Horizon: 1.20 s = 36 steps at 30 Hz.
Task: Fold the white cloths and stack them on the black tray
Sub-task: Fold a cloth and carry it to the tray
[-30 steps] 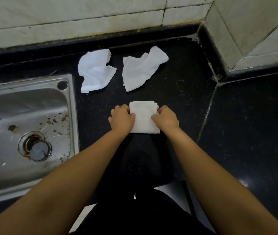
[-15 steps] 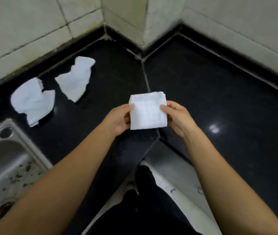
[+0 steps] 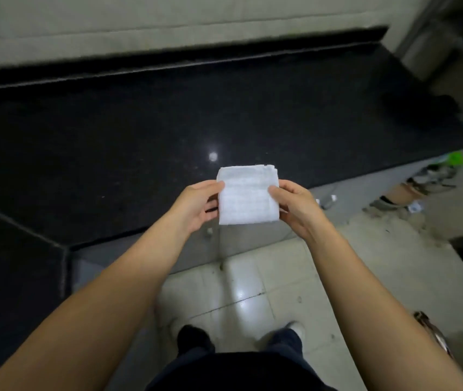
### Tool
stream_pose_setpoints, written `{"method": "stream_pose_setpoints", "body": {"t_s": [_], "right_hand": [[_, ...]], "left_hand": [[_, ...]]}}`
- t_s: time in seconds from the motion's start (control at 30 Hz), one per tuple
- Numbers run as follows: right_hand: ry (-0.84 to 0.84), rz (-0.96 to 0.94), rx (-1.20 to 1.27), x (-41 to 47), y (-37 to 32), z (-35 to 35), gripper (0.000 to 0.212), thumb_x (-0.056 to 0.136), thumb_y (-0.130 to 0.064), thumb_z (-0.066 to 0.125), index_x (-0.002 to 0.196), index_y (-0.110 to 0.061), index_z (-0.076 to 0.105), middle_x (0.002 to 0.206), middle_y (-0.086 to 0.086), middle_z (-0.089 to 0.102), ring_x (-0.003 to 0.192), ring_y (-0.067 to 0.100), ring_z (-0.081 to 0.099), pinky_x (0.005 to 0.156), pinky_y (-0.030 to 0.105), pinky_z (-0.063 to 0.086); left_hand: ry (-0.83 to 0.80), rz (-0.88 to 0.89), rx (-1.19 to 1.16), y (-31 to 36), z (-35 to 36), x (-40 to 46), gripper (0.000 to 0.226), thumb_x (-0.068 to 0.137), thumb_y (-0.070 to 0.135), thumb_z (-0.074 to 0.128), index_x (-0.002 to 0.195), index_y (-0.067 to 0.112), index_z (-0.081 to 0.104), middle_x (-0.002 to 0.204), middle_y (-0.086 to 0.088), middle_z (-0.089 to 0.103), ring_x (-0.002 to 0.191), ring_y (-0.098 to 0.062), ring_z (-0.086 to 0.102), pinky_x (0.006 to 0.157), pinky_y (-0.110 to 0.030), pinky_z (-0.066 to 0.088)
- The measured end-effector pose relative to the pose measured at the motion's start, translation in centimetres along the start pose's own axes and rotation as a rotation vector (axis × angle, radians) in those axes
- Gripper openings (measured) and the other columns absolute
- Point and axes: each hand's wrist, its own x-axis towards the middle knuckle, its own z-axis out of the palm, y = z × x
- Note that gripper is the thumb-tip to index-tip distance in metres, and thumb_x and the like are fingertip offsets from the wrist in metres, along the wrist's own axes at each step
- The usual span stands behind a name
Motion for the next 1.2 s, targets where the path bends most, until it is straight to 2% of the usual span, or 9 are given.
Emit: {"method": "stream_pose_setpoints", "body": {"t_s": [0.13, 0.23, 0.37, 0.6, 0.8, 0.93, 1.03, 1.13, 1.2], "right_hand": [[0.174, -0.007, 0.113, -2.3, 1.4, -13.5, 0.013, 0.093, -0.009, 0.053, 0.091, -0.017, 0.064, 0.094, 0.003, 0.063, 0.079, 0.018, 0.061, 0.071, 0.031, 0.049], [0.259, -0.009, 0.173, -4.2, 1.6, -23.2, 0.014, 0.093, -0.009, 0.054, 0.086, -0.018, 0.063, 0.086, 0.002, 0.062, 0.074, 0.015, 0.06, 0.065, 0.027, 0.049], [0.376, -0.032, 0.238, -5.7, 0.8, -34.2, 0.015, 0.093, -0.009, 0.054, 0.085, -0.018, 0.062, 0.084, 0.0, 0.063, 0.073, 0.013, 0.06, 0.062, 0.024, 0.049], [0.493, -0.047, 0.314, -2.5, -2.5, -47.4, 0.016, 0.092, -0.009, 0.054, 0.083, -0.02, 0.061, 0.083, -0.001, 0.063, 0.073, 0.012, 0.058, 0.063, 0.024, 0.047], [0.513, -0.137, 0.328, 5.6, -9.0, -57.0, 0.015, 0.094, -0.007, 0.053, 0.085, -0.017, 0.06, 0.079, 0.0, 0.063, 0.058, 0.007, 0.062, 0.048, 0.016, 0.049], [0.513, -0.202, 0.286, 12.1, -15.9, -63.2, 0.011, 0.093, -0.01, 0.056, 0.089, -0.017, 0.064, 0.082, 0.002, 0.067, 0.07, 0.015, 0.061, 0.059, 0.025, 0.049], [0.506, -0.266, 0.259, 16.0, -21.4, -67.1, 0.014, 0.093, -0.008, 0.054, 0.087, -0.017, 0.063, 0.083, 0.001, 0.066, 0.065, 0.01, 0.063, 0.058, 0.024, 0.051], [0.473, -0.352, 0.237, 19.7, -26.6, -70.8, 0.015, 0.093, -0.005, 0.054, 0.086, -0.014, 0.063, 0.076, 0.002, 0.064, 0.052, 0.005, 0.061, 0.049, 0.017, 0.048], [0.426, -0.42, 0.208, 22.5, -30.4, -73.5, 0.014, 0.091, -0.005, 0.056, 0.085, -0.013, 0.064, 0.078, 0.002, 0.066, 0.06, 0.009, 0.063, 0.053, 0.019, 0.05]], "left_hand": [[-0.179, -0.055, 0.115, -3.2, 13.3, 1.8, 0.011, 0.092, 0.013, 0.056, 0.102, 0.015, 0.06, 0.078, 0.001, 0.065, 0.065, -0.009, 0.062, 0.074, -0.031, 0.053], [-0.281, -0.099, 0.171, -5.9, 23.3, 2.5, 0.008, 0.092, 0.013, 0.055, 0.095, 0.016, 0.062, 0.08, 0.0, 0.065, 0.065, -0.009, 0.063, 0.063, -0.026, 0.057], [-0.385, -0.11, 0.248, -7.8, 35.4, 2.9, 0.009, 0.093, 0.012, 0.053, 0.089, 0.017, 0.06, 0.085, -0.002, 0.062, 0.075, -0.014, 0.059, 0.076, -0.03, 0.051], [-0.47, -0.072, 0.312, -6.8, 50.4, 6.5, 0.006, 0.092, 0.011, 0.056, 0.09, 0.015, 0.06, 0.085, -0.003, 0.063, 0.076, -0.015, 0.059, 0.08, -0.032, 0.052], [-0.505, -0.004, 0.303, -2.3, 61.8, 13.6, 0.008, 0.091, 0.01, 0.056, 0.089, 0.016, 0.062, 0.079, -0.002, 0.063, 0.069, -0.014, 0.059, 0.074, -0.031, 0.053], [-0.51, 0.063, 0.3, 3.6, 69.8, 18.5, 0.007, 0.091, 0.01, 0.056, 0.095, 0.014, 0.06, 0.085, -0.003, 0.063, 0.077, -0.016, 0.061, 0.08, -0.033, 0.052], [-0.522, 0.151, 0.305, 8.0, 74.9, 21.4, 0.008, 0.091, 0.01, 0.056, 0.097, 0.012, 0.061, 0.076, -0.001, 0.06, 0.063, -0.012, 0.057, 0.081, -0.033, 0.051], [-0.531, 0.232, 0.309, 12.3, 79.3, 23.5, 0.005, 0.091, 0.01, 0.056, 0.093, 0.012, 0.061, 0.072, 0.0, 0.061, 0.061, -0.011, 0.056, 0.074, -0.033, 0.057], [-0.502, 0.285, 0.301, 15.3, 82.2, 24.8, 0.007, 0.091, 0.008, 0.056, 0.085, 0.011, 0.06, 0.07, -0.002, 0.059, 0.061, -0.012, 0.054, 0.059, -0.026, 0.059]]}}
